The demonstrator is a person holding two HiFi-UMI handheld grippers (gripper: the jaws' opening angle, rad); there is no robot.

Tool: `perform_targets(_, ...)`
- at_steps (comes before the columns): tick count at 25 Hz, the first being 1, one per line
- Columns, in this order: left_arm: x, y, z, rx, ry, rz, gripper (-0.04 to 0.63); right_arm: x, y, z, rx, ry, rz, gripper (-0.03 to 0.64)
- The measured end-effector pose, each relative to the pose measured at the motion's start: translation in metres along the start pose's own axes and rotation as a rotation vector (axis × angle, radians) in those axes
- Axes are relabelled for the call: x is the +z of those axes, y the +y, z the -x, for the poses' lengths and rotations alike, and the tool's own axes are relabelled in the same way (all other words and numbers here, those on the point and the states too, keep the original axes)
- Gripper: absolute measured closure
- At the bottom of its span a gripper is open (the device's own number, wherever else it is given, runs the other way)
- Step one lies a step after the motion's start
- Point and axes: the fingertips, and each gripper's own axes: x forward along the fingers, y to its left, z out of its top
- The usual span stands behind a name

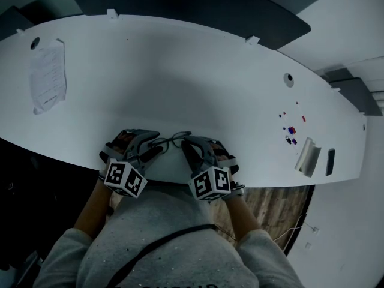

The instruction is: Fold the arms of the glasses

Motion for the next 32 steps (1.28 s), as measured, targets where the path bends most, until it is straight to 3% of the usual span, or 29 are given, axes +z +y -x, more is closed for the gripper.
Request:
perform_targets(7, 0.011, 0.004, 0.022, 0.051, -0.078, 0.152, 0.38, 0.01, -0.011, 0.021, -0.103, -0.059, -0.108, 0.586)
perform_targets(12, 0.017, 0.003, 0.04, 0.094, -0.116, 0.225, 0.382, 0.027, -0.014, 0.043, -0.171, -0.164, -0.269, 0.586)
perform_targets(16, 0.023, -0.002, 0.059, 0.163, -0.15, 0.247, 0.482, 0.038, -0.008, 0.061, -0.194, -0.241, -0.421, 0.586)
perform_targets(18, 0.027, -0.003, 0.07, 0.196, -0.177, 0.283, 0.5, 0.043, -0.003, 0.07, -0.209, -0.27, -0.471, 0.588)
perform_targets(21, 0.03, -0.005, 0.087, 0.246, -0.209, 0.358, 0.559, 0.052, 0.008, 0.082, -0.212, -0.31, -0.546, 0.594)
perform_targets(25, 0.035, -0.017, 0.107, 0.279, -0.265, 0.469, 0.572, 0.062, 0.032, 0.096, -0.199, -0.361, -0.618, 0.597)
perform_targets(32, 0.04, -0.05, 0.137, 0.292, -0.338, 0.595, 0.58, 0.088, 0.085, 0.12, -0.168, -0.429, -0.687, 0.597)
